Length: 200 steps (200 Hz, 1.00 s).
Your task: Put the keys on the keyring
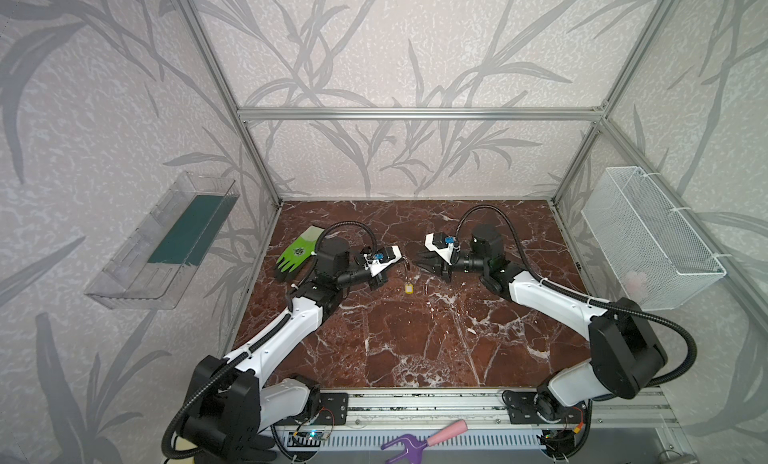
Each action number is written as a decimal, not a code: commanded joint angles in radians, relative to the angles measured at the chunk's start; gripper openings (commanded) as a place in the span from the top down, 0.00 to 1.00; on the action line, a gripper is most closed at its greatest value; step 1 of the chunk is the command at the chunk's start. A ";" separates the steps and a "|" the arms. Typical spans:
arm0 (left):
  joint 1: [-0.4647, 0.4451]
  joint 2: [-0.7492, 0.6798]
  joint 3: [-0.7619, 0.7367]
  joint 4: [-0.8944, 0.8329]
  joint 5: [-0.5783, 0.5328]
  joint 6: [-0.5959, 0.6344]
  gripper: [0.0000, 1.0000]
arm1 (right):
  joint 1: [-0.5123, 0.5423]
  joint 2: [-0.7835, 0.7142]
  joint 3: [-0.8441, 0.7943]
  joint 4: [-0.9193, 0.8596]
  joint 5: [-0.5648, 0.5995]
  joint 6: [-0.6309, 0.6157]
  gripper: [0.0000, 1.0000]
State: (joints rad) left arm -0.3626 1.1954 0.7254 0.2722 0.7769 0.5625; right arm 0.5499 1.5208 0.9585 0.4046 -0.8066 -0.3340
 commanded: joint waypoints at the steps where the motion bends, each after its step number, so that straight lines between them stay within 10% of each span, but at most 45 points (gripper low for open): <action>1: 0.002 0.002 0.039 0.054 0.048 -0.021 1.00 | 0.004 0.026 0.046 0.054 -0.066 0.002 0.76; 146: -0.002 0.018 0.048 0.056 0.037 -0.009 1.00 | 0.014 0.082 0.086 0.033 -0.113 0.002 1.00; 200: -0.049 -0.002 0.092 -0.119 -0.157 0.166 0.86 | 0.015 0.051 0.150 -0.239 -0.006 -0.112 1.00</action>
State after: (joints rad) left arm -0.3908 1.2079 0.7567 0.2420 0.7227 0.6064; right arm 0.5583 1.5917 1.0454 0.3386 -0.8627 -0.3805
